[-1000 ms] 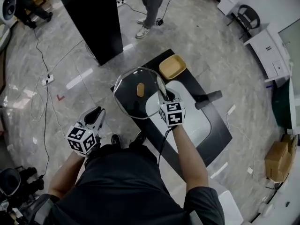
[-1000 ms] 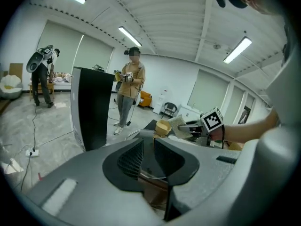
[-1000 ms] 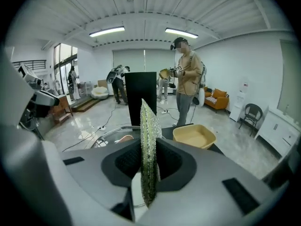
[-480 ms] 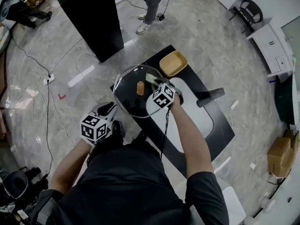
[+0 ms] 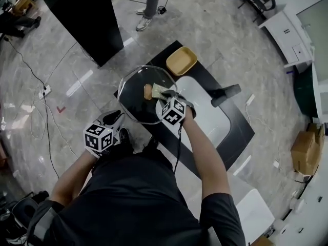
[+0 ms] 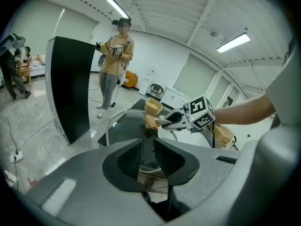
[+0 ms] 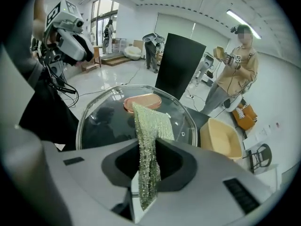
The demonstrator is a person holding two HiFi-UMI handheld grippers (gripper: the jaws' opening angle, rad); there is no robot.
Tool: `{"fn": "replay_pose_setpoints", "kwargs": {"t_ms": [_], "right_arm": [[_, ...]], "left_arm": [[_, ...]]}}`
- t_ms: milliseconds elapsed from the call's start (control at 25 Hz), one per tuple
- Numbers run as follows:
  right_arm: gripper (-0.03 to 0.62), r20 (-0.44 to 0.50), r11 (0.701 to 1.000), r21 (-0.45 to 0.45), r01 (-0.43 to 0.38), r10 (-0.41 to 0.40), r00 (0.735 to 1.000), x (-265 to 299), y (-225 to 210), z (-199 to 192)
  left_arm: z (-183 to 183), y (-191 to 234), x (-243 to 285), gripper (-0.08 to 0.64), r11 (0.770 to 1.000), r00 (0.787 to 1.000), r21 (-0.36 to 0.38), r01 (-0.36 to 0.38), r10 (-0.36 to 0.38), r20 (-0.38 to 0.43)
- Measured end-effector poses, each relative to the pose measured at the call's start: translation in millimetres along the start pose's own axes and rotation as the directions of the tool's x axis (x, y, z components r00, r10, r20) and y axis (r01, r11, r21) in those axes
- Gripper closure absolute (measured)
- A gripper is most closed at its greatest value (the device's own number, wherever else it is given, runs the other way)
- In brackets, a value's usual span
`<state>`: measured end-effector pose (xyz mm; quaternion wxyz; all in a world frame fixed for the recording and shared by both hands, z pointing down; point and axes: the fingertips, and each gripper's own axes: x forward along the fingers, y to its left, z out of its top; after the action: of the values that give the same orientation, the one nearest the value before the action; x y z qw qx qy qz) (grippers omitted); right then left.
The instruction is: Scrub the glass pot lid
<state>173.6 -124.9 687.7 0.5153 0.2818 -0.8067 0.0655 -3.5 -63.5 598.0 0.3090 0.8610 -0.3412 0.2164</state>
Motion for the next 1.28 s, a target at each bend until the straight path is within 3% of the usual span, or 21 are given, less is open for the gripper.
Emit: {"fn": "replay_pose_setpoints", "kwargs": {"t_ms": [480,720,1280], "right_arm": [[0.526,0.010,0.998,0.049,-0.027,0.027,1.000,-16.0,64.1,-9.0],[0.526,0.016,0.990,0.124,-0.071,0.070,0.997,-14.5,103.8,6.3],[0.526,-0.008,0.964,0.192,-0.185,0.190,0.982,-8.9,160.4,39.4]], "left_arm": [[2.0,-22.2,22.2,0.486,0.993,0.994,0.066,0.102,-0.098,-0.057],[-2.4,-13.8,19.5,0.486,0.996,0.994,0.008,0.094,-0.093,-0.050],[-19.4,27.3,-23.9,0.486,0.991,1.000,-0.135,-0.002,0.005,0.025]]}}
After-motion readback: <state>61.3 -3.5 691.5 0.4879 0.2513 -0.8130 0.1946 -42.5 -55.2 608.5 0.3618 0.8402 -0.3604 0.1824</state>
